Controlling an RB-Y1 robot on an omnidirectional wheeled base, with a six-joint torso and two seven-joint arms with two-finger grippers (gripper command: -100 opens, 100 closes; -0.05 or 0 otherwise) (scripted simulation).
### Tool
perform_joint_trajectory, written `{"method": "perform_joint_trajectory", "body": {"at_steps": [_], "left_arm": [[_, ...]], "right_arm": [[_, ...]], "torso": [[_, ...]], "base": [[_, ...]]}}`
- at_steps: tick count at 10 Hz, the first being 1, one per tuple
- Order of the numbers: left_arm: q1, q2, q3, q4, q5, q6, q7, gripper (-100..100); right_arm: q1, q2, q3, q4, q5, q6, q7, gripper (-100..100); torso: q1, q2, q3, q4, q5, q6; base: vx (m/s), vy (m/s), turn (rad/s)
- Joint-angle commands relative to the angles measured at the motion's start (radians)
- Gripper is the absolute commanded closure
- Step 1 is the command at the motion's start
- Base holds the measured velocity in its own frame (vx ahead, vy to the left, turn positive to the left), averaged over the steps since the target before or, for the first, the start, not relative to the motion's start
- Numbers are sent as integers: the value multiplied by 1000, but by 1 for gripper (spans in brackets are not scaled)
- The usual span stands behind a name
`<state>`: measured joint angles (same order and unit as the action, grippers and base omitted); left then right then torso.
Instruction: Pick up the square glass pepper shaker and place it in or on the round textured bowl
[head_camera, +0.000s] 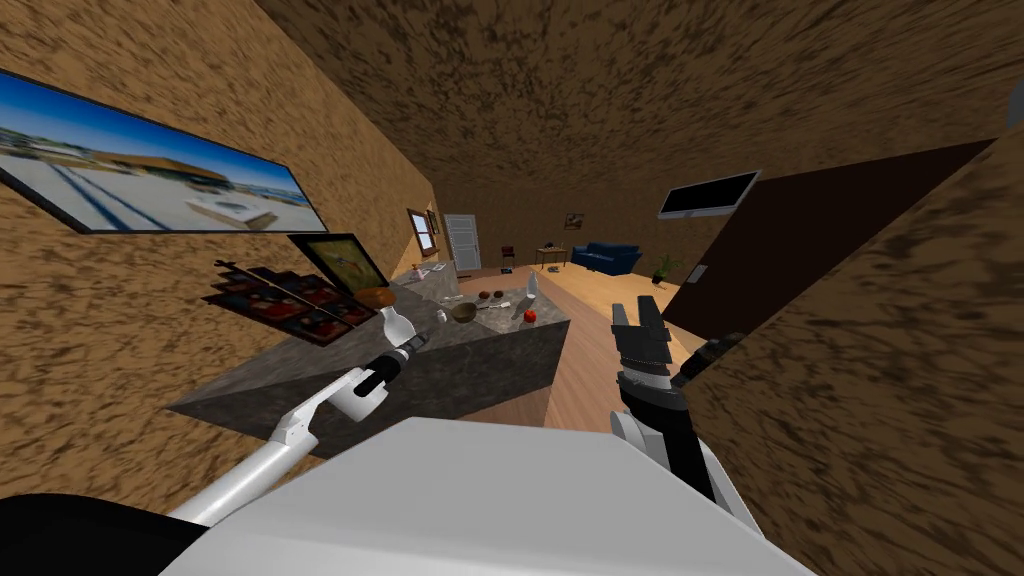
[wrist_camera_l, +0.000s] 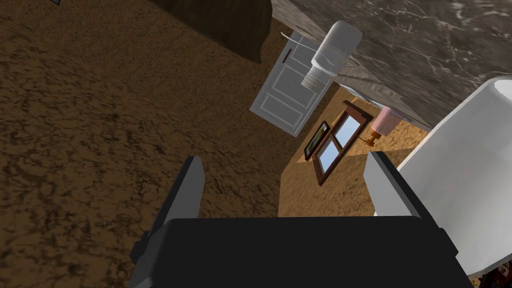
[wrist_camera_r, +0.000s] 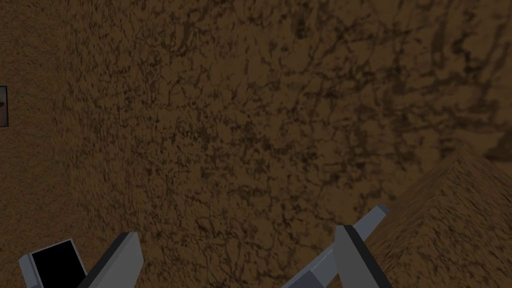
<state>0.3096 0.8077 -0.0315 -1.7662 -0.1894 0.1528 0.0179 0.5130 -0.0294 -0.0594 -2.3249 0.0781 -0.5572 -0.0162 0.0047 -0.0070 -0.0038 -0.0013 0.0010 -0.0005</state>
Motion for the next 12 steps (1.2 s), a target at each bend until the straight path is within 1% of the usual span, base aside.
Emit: {"method": "perform_joint_trajectory", "body": {"at_steps": [1,5,6,9,12], "left_arm": [[-12,11,-10,16,2,30,0,-100],[-54,66,-52,104,11,145,0,-100],[-54,66,-52,104,11,145,0,-100],[-82,99,-81,158,18,219,0,-100],[-103,124,-104,199,23,274,1,-100]], "right_arm": [[0,0,0,0,0,0,0,0],[0,0,0,0,0,0,0,0],[0,0,0,0,0,0,0,0],[0,0,0,0,0,0,0,0],[0,0,0,0,0,0,0,0]], "torso": [[0,0,0,0,0,0],[1,-1,0,0,0,0],[1,-2,-1,0,0,0],[0,1,0,0,0,0],[0,0,0,0,0,0]], "base": [[87,29,-47],[113,41,-158],[100,44,-60],[95,46,-140],[101,46,-132]]}}
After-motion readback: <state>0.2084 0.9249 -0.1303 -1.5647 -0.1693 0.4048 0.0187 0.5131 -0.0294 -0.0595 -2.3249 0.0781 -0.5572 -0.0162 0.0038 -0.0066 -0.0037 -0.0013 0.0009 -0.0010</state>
